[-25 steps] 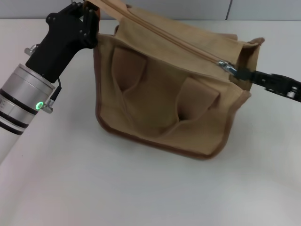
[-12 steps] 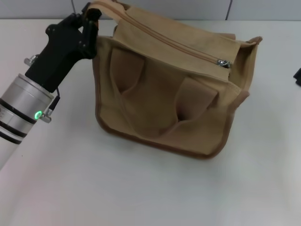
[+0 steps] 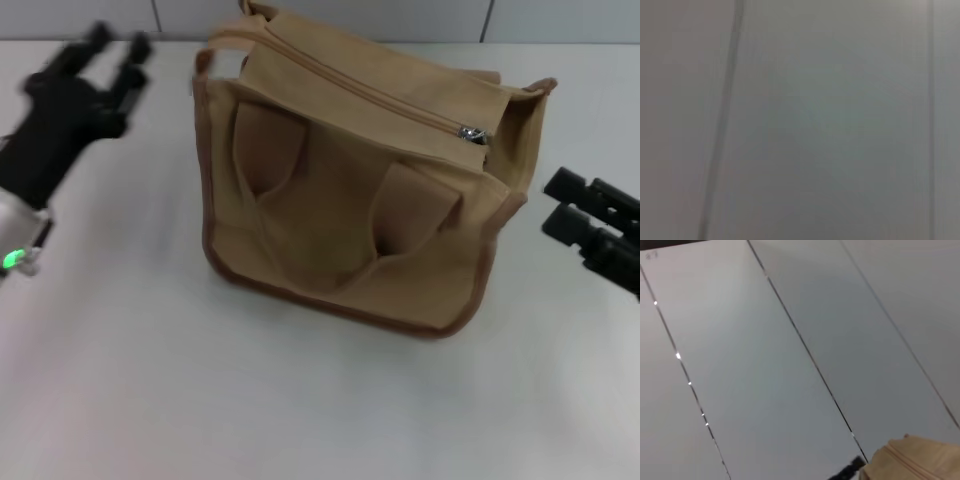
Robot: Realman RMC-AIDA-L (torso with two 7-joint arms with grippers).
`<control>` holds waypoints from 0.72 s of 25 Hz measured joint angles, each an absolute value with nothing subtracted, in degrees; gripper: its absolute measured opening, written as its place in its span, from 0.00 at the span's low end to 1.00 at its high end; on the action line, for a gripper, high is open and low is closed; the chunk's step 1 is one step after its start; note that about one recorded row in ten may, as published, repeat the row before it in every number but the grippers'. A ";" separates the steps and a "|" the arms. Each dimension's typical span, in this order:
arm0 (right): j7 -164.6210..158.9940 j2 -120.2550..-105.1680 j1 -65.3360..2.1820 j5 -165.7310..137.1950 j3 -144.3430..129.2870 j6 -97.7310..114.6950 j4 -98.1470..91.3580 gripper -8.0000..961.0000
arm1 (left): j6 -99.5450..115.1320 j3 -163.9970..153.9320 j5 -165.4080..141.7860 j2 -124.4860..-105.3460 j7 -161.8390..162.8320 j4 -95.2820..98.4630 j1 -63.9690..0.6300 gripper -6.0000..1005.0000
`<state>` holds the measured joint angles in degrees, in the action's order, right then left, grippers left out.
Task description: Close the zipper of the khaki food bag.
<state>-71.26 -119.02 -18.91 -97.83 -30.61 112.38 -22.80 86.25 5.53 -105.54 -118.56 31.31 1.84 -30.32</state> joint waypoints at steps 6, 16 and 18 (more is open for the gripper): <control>-66.87 -119.12 -20.60 -98.45 -30.76 112.37 -20.46 0.65 | 102.33 12.89 -105.38 -118.04 37.59 4.00 -22.73 0.55; -51.43 -119.49 -21.34 -98.89 -34.94 112.24 -17.74 0.70 | 113.37 -18.02 -113.46 -118.28 44.09 16.28 -20.11 0.80; -50.16 -119.42 -21.14 -98.88 -36.68 111.70 -17.73 0.71 | 113.12 -25.43 -113.78 -118.35 43.52 18.35 -18.77 0.80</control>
